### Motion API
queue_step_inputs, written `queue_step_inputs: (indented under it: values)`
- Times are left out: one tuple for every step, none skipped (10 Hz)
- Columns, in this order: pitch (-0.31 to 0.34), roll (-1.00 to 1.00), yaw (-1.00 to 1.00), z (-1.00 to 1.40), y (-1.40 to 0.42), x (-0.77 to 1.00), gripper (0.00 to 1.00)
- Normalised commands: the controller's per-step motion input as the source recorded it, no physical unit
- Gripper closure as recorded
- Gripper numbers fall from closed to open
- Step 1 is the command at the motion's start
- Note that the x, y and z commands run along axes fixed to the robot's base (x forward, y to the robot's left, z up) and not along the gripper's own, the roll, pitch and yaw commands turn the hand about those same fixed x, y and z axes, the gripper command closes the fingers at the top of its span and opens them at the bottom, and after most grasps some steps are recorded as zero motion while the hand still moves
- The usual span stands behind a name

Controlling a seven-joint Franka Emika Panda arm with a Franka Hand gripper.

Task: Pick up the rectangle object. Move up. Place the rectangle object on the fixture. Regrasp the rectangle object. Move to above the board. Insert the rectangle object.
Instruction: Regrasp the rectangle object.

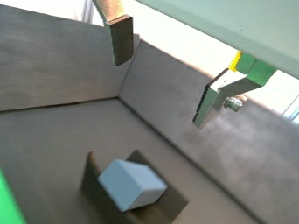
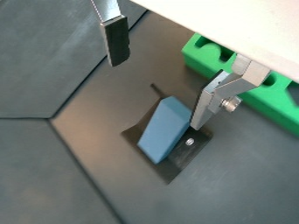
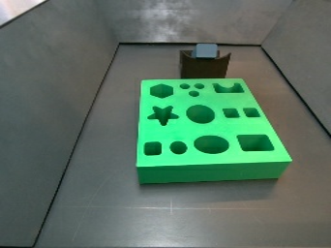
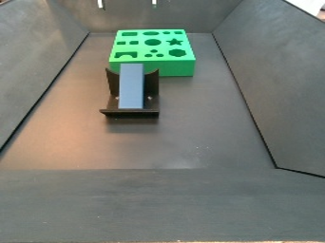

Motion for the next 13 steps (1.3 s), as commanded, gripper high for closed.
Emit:
queue_step_inputs:
  values:
    - [0.085,1.00,0.04,-0.01,-0.03,0.08,0.00]
    - [0.122,1.00,0.06,-0.01,-0.03,0.09,0.00]
    - [0.156,1.00,0.09,-0.01,-0.04,0.10,0.00]
    - [0.173,0.95,0.11,-0.02,-0.04,0.10,0.00]
    - [0.158,0.63,0.14,-0.02,-0.04,0.10,0.00]
    - [0.149,0.51,0.16,-0.02,-0.04,0.10,0.00]
    - [0.123,0.28,0.18,-0.01,-0.03,0.10,0.00]
    - [0.167,0.12,0.17,-1.00,0.08,0.04,0.00]
    - [0.137,0.10,0.17,-1.00,0.08,0.04,0.00]
    - [0.086,0.10,0.19,-1.00,0.07,0.05,0.00]
    - [0.041,0.09,0.19,-1.00,0.06,0.06,0.00]
    - [-0.014,0.09,0.18,-1.00,0.06,0.07,0.00]
    - [-0.038,0.09,0.16,-1.00,0.05,0.08,0.00]
